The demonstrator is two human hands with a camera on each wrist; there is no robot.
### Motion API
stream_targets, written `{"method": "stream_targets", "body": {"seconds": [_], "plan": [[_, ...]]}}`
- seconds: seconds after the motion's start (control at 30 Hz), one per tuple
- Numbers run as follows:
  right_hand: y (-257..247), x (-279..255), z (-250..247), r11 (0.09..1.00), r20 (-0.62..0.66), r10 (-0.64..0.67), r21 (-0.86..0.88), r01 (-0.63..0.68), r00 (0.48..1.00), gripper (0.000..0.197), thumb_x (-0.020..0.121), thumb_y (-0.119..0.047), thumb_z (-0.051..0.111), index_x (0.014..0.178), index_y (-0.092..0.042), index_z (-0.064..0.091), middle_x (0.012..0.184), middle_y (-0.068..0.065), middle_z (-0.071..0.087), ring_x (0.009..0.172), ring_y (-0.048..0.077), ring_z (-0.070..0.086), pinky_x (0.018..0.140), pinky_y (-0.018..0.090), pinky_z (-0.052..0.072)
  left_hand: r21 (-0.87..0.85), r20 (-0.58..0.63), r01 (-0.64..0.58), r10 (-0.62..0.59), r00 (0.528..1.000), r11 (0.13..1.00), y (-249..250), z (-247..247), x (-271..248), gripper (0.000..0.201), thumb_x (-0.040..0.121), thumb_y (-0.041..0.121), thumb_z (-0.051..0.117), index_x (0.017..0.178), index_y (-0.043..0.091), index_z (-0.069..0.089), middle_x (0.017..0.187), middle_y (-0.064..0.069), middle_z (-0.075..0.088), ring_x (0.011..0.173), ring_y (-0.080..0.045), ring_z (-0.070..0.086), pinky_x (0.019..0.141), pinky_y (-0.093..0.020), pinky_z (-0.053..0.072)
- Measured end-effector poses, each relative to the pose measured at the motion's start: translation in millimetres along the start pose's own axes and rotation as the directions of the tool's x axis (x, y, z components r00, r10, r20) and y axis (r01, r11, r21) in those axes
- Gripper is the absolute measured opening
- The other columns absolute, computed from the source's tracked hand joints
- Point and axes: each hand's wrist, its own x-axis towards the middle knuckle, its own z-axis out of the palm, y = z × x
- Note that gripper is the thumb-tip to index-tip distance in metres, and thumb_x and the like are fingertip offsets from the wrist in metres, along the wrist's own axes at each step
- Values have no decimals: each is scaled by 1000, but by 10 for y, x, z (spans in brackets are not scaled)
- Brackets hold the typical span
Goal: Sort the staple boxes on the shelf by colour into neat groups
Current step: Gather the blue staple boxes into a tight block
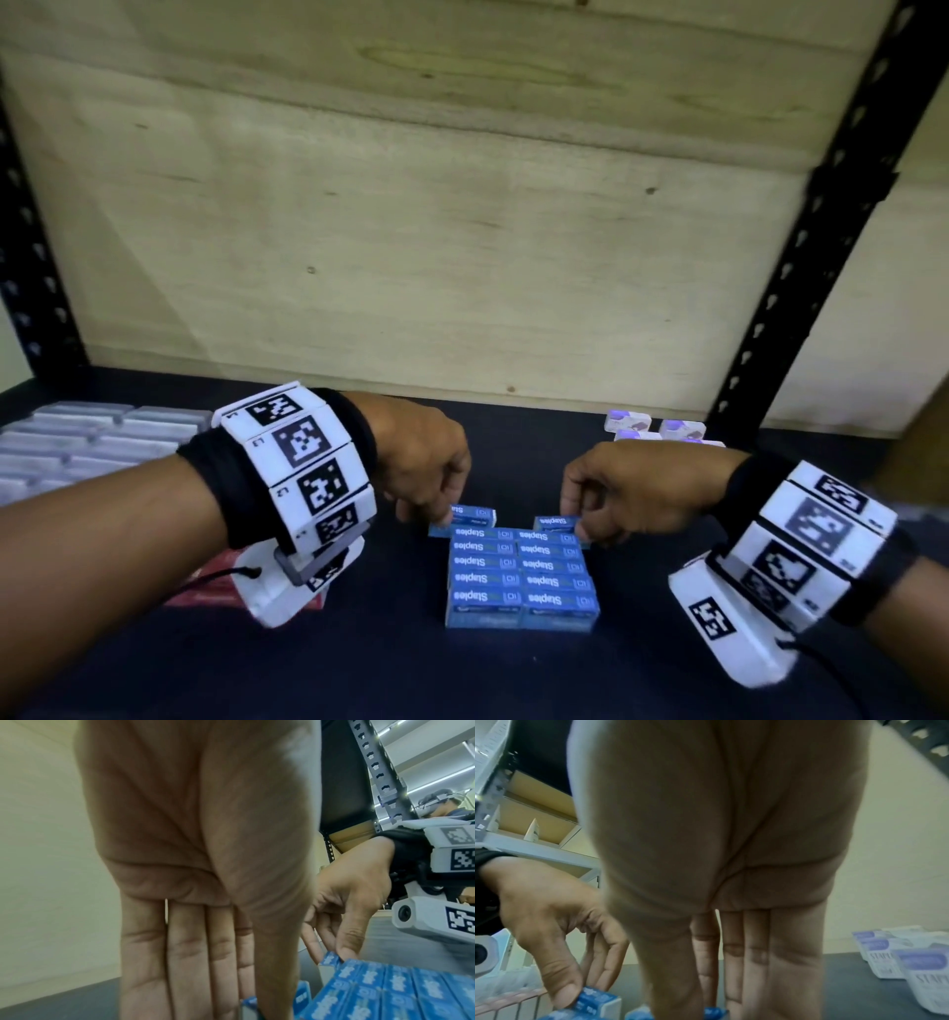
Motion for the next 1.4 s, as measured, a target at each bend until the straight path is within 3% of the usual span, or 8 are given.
{"method": "stream_targets", "body": {"seconds": [0.17, 0.3, 0.53, 0.63, 0.77, 0.93, 1.17, 1.4], "plan": [[38, -40, 57, 993, 24, 0, 117, -3, 1000, 15, 95, -10, 59, 108, -12, 66, 97, 8, 76, 86, 20, 73, 88, 34, 58, -50, 10, -7, 8, 1000, 999, 27, 30, -54, 11, 91, 31, 65, 100, 26, 67, 85, 4, 76, 89, -15, 71, 91, -34, 54], [46, -46, 83, 984, 2, 3, 180, -3, 1000, 14, 99, -14, 55, 108, -9, 65, 95, 8, 72, 81, 13, 69, 83, 28, 58, -99, 0, -14, 14, 1000, 995, 56, 26, -55, 14, 95, 31, 58, 103, 24, 68, 80, 6, 75, 68, -5, 66, 80, -26, 54], [28, -1, 74, 987, -18, -27, 156, 30, 999, 9, 99, -20, 58, 95, -17, 66, 87, 1, 73, 86, 18, 74, 83, 31, 60, -41, -33, -42, 41, 999, 998, 92, 54, -24, 14, 96, 32, 55, 101, 28, 68, 94, 4, 75, 87, -14, 71, 90, -33, 55], [-3, 18, 69, 987, -10, -45, 152, 46, 999, 9, 99, -21, 59, 96, -17, 67, 91, 3, 74, 89, 20, 73, 85, 34, 60, -112, -43, -70, 65, 997, 991, 99, 62, -3, 13, 97, 25, 57, 102, 22, 69, 89, 7, 73, 77, -10, 70, 84, -28, 57], [-43, 56, 65, 989, -2, -61, 136, 60, 998, 10, 99, -23, 59, 99, -17, 67, 99, 5, 75, 84, 16, 73, 85, 31, 59, -253, -33, -89, 84, 996, 963, 123, 100, 46, 11, 99, 18, 56, 102, 16, 67, 91, 2, 71, 83, -16, 73, 77, -27, 60], [-71, 103, 65, 990, -3, -77, 117, 77, 997, 14, 98, -24, 59, 104, -14, 68, 99, 2, 74, 81, 14, 72, 82, 26, 59, -249, -31, -107, 102, 994, 963, 141, 101, 75, 10, 99, 19, 56, 99, 19, 66, 88, 3, 71, 78, -11, 71, 75, -24, 59], [-117, 146, 62, 992, 8, -80, 95, 79, 997, 10, 97, -21, 60, 101, -18, 69, 101, 3, 74, 90, 24, 74, 85, 33, 60, -146, -59, -88, 80, 995, 985, 207, 98, 88, 12, 97, 24, 55, 98, 24, 68, 80, 5, 75, 69, -5, 69, 73, -21, 55], [-209, 133, 54, 996, 26, -90, 10, 90, 996, 11, 99, -22, 58, 102, -21, 68, 98, -3, 74, 76, 14, 72, 67, 14, 53, -108, -55, -80, 75, 996, 991, 241, 86, 62, 12, 98, 27, 56, 102, 27, 67, 73, 9, 72, 68, -5, 68, 71, -21, 54]]}}
